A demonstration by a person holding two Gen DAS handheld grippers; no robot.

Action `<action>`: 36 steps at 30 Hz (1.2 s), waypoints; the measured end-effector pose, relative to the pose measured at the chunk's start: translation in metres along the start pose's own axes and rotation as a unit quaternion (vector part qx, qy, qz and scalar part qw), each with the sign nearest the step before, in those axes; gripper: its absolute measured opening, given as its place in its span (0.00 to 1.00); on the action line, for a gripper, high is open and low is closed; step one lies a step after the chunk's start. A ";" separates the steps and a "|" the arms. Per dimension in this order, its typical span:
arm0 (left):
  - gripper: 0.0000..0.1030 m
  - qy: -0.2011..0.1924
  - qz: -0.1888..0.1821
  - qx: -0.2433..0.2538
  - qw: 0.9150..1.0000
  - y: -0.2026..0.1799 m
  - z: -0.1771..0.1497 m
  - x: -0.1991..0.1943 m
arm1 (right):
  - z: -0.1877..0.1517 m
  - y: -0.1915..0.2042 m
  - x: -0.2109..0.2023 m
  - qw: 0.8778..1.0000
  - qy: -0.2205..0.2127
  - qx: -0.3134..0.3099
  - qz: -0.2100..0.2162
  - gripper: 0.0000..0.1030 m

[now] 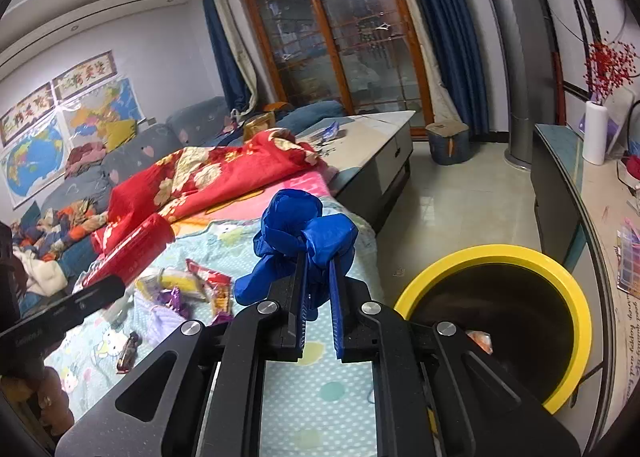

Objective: Collect trash
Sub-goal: 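Carry the red tube and blue glove with both grippers over the bin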

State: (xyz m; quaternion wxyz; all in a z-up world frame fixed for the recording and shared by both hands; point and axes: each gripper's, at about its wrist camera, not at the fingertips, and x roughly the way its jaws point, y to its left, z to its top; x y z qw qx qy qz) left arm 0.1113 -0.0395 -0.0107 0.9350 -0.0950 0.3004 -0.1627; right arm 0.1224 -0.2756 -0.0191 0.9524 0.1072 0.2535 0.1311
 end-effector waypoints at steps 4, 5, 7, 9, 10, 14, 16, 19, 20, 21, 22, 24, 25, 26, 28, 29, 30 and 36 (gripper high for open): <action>0.25 0.008 -0.010 0.013 1.000 -0.013 -0.002 0.006 | 0.002 -0.013 -0.003 1.000 -0.005 0.010 -0.010 0.10; 0.25 0.009 -0.012 0.015 1.000 -0.017 -0.002 0.007 | 0.002 -0.017 -0.004 1.000 -0.006 0.013 -0.014 0.10; 0.25 0.014 -0.018 0.023 0.999 -0.024 -0.003 0.012 | 0.004 -0.024 -0.005 1.000 -0.009 0.018 -0.021 0.10; 0.25 0.017 -0.024 0.031 0.999 -0.031 -0.005 0.015 | 0.005 -0.030 -0.006 0.999 -0.010 0.024 -0.026 0.10; 0.25 0.019 -0.027 0.035 0.999 -0.035 -0.005 0.017 | 0.005 -0.034 -0.006 0.999 -0.010 0.028 -0.030 0.10; 0.25 0.027 -0.035 0.048 0.998 -0.048 -0.006 0.025 | 0.005 -0.047 -0.008 0.998 -0.012 0.039 -0.042 0.10; 0.25 0.034 -0.042 0.055 0.997 -0.056 -0.008 0.030 | 0.005 -0.054 -0.009 0.998 -0.012 0.045 -0.049 0.10; 0.25 0.039 -0.052 0.068 0.996 -0.069 -0.010 0.037 | 0.005 -0.067 -0.011 0.997 -0.014 0.056 -0.057 0.10; 0.25 0.040 -0.054 0.071 0.995 -0.072 -0.011 0.039 | 0.005 -0.071 -0.012 0.996 -0.014 0.059 -0.059 0.10; 0.25 0.042 -0.058 0.076 0.995 -0.077 -0.012 0.041 | 0.005 -0.074 -0.013 0.996 -0.014 0.062 -0.062 0.10; 0.25 0.044 -0.062 0.079 0.994 -0.080 -0.013 0.043 | 0.005 -0.078 -0.013 0.995 -0.014 0.067 -0.067 0.10; 0.25 0.047 -0.068 0.086 0.993 -0.088 -0.014 0.048 | 0.004 -0.084 -0.014 0.995 -0.013 0.069 -0.077 0.10; 0.25 0.049 -0.071 0.089 0.992 -0.092 -0.015 0.050 | 0.004 -0.089 -0.015 0.994 -0.013 0.073 -0.083 0.10; 0.25 0.050 -0.073 0.091 0.992 -0.095 -0.015 0.051 | 0.003 -0.092 -0.015 0.993 -0.013 0.077 -0.087 0.10; 0.25 0.053 -0.078 0.100 0.991 -0.104 -0.017 0.056 | 0.002 -0.101 -0.017 0.992 -0.011 0.085 -0.096 0.10; 0.25 0.055 -0.079 0.102 0.990 -0.107 -0.018 0.058 | 0.001 -0.105 -0.017 0.991 -0.011 0.088 -0.099 0.10; 0.25 0.057 -0.082 0.106 0.989 -0.111 -0.019 0.061 | 0.000 -0.109 -0.018 0.990 -0.012 0.093 -0.102 0.10; 0.25 0.072 -0.085 0.122 0.986 -0.126 -0.027 0.078 | -0.004 -0.137 -0.020 0.986 -0.001 0.113 -0.120 0.10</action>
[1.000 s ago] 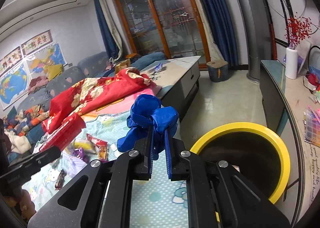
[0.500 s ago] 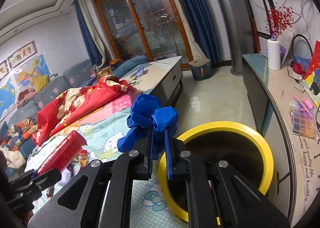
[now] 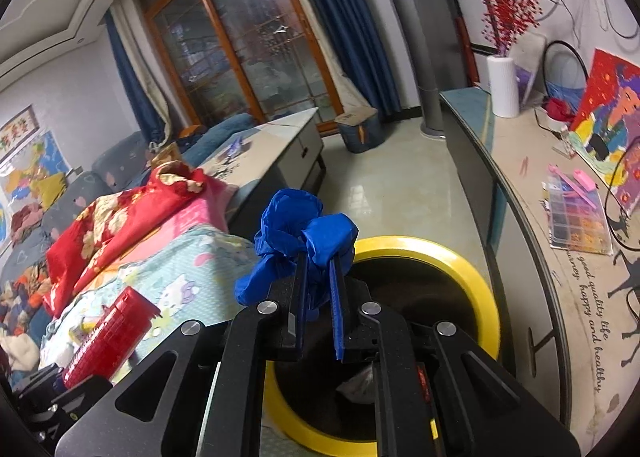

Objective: Collect trash
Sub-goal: 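Carry the red tube and blue glove with both grippers over the bin, then open both grippers to drop the tube and glove into the bin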

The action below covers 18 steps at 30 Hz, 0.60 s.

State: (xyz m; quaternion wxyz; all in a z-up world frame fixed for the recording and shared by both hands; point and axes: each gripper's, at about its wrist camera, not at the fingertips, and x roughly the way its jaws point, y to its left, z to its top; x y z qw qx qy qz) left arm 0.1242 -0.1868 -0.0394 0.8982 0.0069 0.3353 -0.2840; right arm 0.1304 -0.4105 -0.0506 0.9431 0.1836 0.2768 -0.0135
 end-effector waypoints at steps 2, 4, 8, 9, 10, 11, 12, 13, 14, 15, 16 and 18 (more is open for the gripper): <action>0.25 0.007 -0.002 0.002 1.000 -0.003 -0.001 0.008 | -0.001 -0.009 0.002 1.000 0.003 0.007 -0.007 0.10; 0.25 0.012 -0.003 0.007 1.000 -0.007 -0.001 0.016 | -0.002 -0.017 0.005 1.000 0.009 0.015 -0.014 0.10; 0.25 0.021 -0.005 0.014 1.000 -0.012 0.000 0.030 | -0.005 -0.032 0.010 0.999 0.017 0.029 -0.024 0.10; 0.25 0.024 -0.006 0.016 1.000 -0.014 0.000 0.035 | -0.005 -0.035 0.010 0.999 0.017 0.031 -0.025 0.10; 0.25 0.026 -0.007 0.016 1.000 -0.014 0.000 0.038 | -0.006 -0.037 0.011 0.999 0.018 0.033 -0.027 0.10; 0.25 0.028 -0.007 0.016 0.999 -0.015 0.000 0.041 | -0.007 -0.041 0.012 0.999 0.020 0.036 -0.029 0.10; 0.25 0.032 -0.008 0.017 0.999 -0.016 0.000 0.046 | -0.007 -0.044 0.013 0.999 0.022 0.039 -0.030 0.10; 0.25 0.034 -0.008 0.017 0.999 -0.016 0.000 0.049 | -0.008 -0.047 0.014 0.998 0.024 0.042 -0.030 0.11; 0.25 0.036 -0.008 0.018 0.999 -0.016 0.000 0.053 | -0.008 -0.049 0.015 0.998 0.027 0.044 -0.029 0.11; 0.25 0.037 -0.009 0.018 0.999 -0.017 -0.001 0.055 | -0.008 -0.051 0.016 0.998 0.028 0.045 -0.030 0.11; 0.25 0.039 -0.010 0.019 0.999 -0.019 -0.001 0.059 | -0.008 -0.053 0.016 0.998 0.029 0.046 -0.031 0.11; 0.25 0.039 -0.010 0.018 0.999 -0.020 -0.002 0.064 | -0.009 -0.058 0.018 0.998 0.034 0.052 -0.027 0.12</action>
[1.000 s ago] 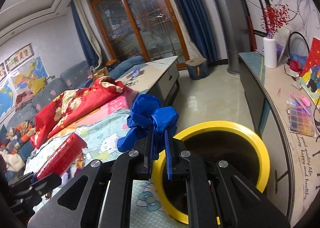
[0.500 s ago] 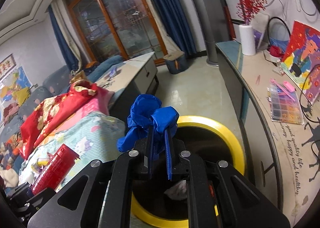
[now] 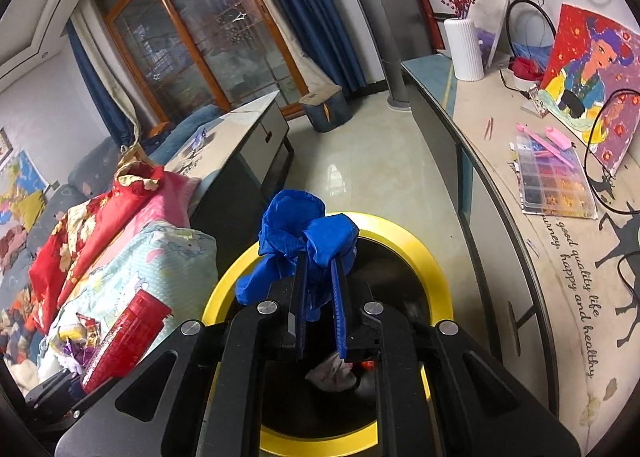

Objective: Collect trash
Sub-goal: 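Open both grippers to drop the tube and glove into the bin, then move both grippers back to the bed toward the snack packet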

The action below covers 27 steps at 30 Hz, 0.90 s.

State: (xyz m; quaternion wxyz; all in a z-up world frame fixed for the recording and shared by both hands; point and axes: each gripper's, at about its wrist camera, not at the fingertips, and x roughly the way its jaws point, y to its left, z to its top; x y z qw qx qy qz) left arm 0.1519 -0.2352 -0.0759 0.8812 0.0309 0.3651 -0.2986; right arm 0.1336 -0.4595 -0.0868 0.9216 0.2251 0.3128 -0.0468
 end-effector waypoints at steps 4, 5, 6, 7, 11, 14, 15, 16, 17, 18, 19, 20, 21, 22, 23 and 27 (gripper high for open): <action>0.35 -0.004 0.000 -0.009 1.000 0.005 -0.001 0.007 | 0.000 -0.006 0.003 1.000 0.005 0.008 0.001 0.28; 0.52 -0.005 0.000 -0.014 1.000 0.007 -0.001 0.007 | -0.001 -0.007 0.003 1.000 0.006 0.012 0.002 0.39; 0.61 -0.008 0.002 -0.018 1.000 0.009 -0.001 0.006 | -0.001 -0.008 0.003 1.000 0.004 0.016 0.000 0.45; 0.62 -0.011 0.003 -0.022 1.000 0.011 -0.001 0.004 | -0.001 -0.009 0.002 1.000 0.002 0.017 -0.004 0.46; 0.85 -0.024 0.011 -0.038 0.999 0.019 0.000 -0.005 | -0.001 -0.009 0.002 1.000 -0.001 0.018 -0.011 0.52; 0.89 -0.044 0.020 -0.044 0.998 0.023 0.001 -0.017 | -0.002 -0.006 0.000 1.000 -0.004 0.016 -0.013 0.55; 0.89 -0.048 0.023 -0.044 0.998 0.024 0.001 -0.020 | -0.002 -0.005 0.000 1.000 -0.006 0.014 -0.015 0.58; 0.89 -0.051 0.026 -0.045 0.997 0.025 0.001 -0.022 | -0.002 -0.004 -0.001 1.000 -0.008 0.013 -0.016 0.60; 0.89 -0.054 0.028 -0.047 0.997 0.026 0.001 -0.025 | -0.002 -0.002 -0.002 1.000 -0.011 0.010 -0.017 0.61; 0.89 -0.058 0.029 -0.050 0.997 0.028 0.001 -0.028 | -0.002 0.000 -0.003 1.000 -0.012 0.008 -0.018 0.61; 0.89 -0.061 0.031 -0.053 0.996 0.030 0.000 -0.030 | -0.002 0.003 -0.004 1.000 -0.013 0.004 -0.017 0.61; 0.89 -0.064 0.033 -0.056 0.996 0.032 0.000 -0.034 | -0.002 0.005 -0.005 1.000 -0.014 0.001 -0.016 0.62; 0.89 -0.066 0.034 -0.058 0.996 0.032 0.000 -0.036 | -0.002 0.008 -0.006 1.000 -0.016 -0.001 -0.017 0.63; 0.89 -0.069 0.037 -0.060 0.995 0.033 0.000 -0.039 | -0.002 0.010 -0.007 1.000 -0.017 -0.004 -0.017 0.63; 0.89 -0.072 0.039 -0.062 0.995 0.034 -0.001 -0.041 | -0.002 0.013 -0.008 1.000 -0.018 -0.008 -0.014 0.63; 0.89 -0.087 0.049 -0.068 0.993 0.040 -0.003 -0.054 | -0.002 0.025 -0.012 1.000 -0.022 -0.020 -0.009 0.63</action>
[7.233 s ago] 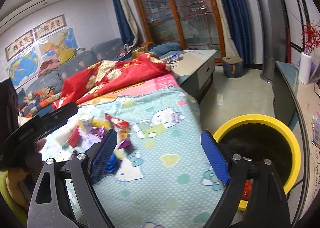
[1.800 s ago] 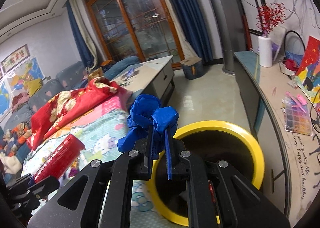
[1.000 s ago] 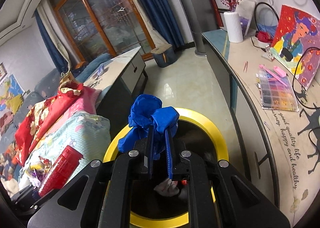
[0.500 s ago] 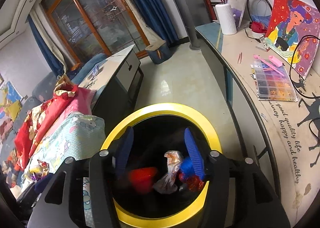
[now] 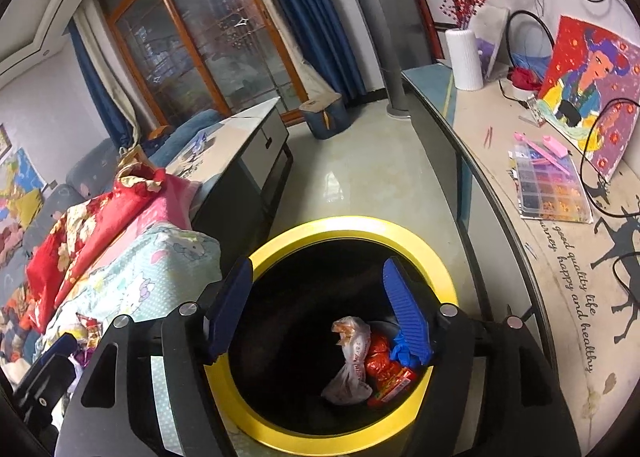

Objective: Collect trash
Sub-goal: 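Move both grippers back to the bed toward the snack packet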

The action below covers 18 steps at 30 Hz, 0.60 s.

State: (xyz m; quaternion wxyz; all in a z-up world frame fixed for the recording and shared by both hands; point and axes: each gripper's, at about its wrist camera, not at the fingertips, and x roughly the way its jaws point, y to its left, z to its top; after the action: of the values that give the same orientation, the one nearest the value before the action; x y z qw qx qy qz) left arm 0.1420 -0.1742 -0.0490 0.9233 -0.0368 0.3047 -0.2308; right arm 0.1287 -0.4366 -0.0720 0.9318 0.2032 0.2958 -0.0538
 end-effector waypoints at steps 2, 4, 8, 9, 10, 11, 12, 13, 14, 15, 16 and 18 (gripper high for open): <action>0.89 -0.007 0.004 -0.004 1.000 0.004 0.001 -0.005 | 0.000 0.006 -0.002 1.000 -0.001 -0.006 0.002 0.63; 0.89 -0.014 0.009 -0.010 1.000 0.012 0.001 -0.013 | -0.001 0.013 -0.004 1.000 -0.003 -0.014 0.006 0.64; 0.89 -0.026 0.019 -0.017 0.999 0.020 0.004 -0.023 | -0.002 0.026 -0.008 1.000 -0.006 -0.027 0.014 0.64; 0.89 -0.029 0.021 -0.019 0.999 0.022 0.005 -0.025 | -0.003 0.031 -0.010 0.999 -0.006 -0.030 0.018 0.64; 0.89 -0.032 0.023 -0.021 0.999 0.024 0.005 -0.027 | -0.003 0.033 -0.011 0.999 -0.007 -0.032 0.019 0.64; 0.89 -0.036 0.027 -0.022 0.999 0.026 0.006 -0.031 | -0.003 0.038 -0.012 0.999 -0.008 -0.038 0.024 0.64; 0.89 -0.039 0.029 -0.023 0.999 0.028 0.006 -0.033 | -0.004 0.042 -0.014 0.999 -0.009 -0.042 0.026 0.64; 0.89 -0.043 0.032 -0.024 0.998 0.029 0.006 -0.036 | -0.004 0.047 -0.015 0.998 -0.009 -0.046 0.030 0.64; 0.89 -0.047 0.035 -0.024 0.998 0.030 0.006 -0.038 | -0.004 0.050 -0.016 0.998 -0.009 -0.050 0.032 0.65; 0.89 -0.050 0.038 -0.024 0.998 0.032 0.006 -0.041 | -0.005 0.054 -0.018 0.998 -0.010 -0.054 0.035 0.65; 0.89 -0.052 0.039 -0.024 0.998 0.033 0.007 -0.043 | -0.005 0.058 -0.019 0.998 -0.011 -0.058 0.038 0.65; 0.89 -0.058 0.044 -0.026 0.997 0.037 0.007 -0.049 | -0.006 0.065 -0.022 0.997 -0.012 -0.063 0.043 0.66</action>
State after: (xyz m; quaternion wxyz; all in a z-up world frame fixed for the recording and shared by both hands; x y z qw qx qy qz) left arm 0.1262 -0.1199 -0.0244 0.9476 -0.0603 0.2574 -0.1794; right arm 0.1218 -0.3750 -0.0413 0.9477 0.1560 0.2783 0.0027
